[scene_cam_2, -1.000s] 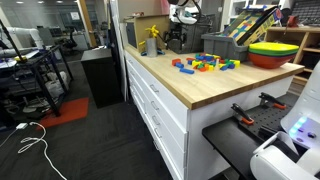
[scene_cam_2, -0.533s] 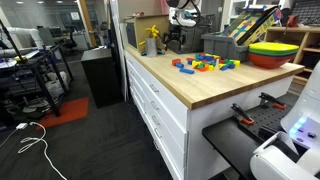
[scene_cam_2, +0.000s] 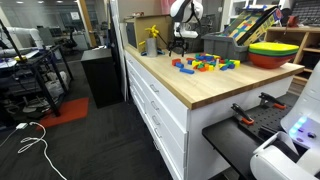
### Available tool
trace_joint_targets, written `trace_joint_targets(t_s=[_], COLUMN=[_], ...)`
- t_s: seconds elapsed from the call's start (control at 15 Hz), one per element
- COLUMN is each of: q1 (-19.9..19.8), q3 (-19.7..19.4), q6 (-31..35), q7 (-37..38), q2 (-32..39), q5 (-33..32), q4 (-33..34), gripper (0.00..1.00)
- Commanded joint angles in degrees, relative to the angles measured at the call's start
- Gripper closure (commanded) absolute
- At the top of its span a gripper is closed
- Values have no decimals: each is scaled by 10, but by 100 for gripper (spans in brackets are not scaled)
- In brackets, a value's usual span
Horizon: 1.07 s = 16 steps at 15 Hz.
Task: Pick the blue cylinder and blue square blocks at the rear end of the table and place them on the stack pile of blocks
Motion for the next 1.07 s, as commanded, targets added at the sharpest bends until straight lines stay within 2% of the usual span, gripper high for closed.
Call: trace_joint_targets(t_s=[0.0,0.47,0.93,1.0], q1=[-4,-22,-28,-29], q3=[-10,25,15,14], q6=[9,-38,-46,-46], q7=[6,-35,-50,-47], q2=[5,3,9,10], q5=[-15,23,6,7], q4=[-17,-30,-35,-36], gripper=[0,0,0,25])
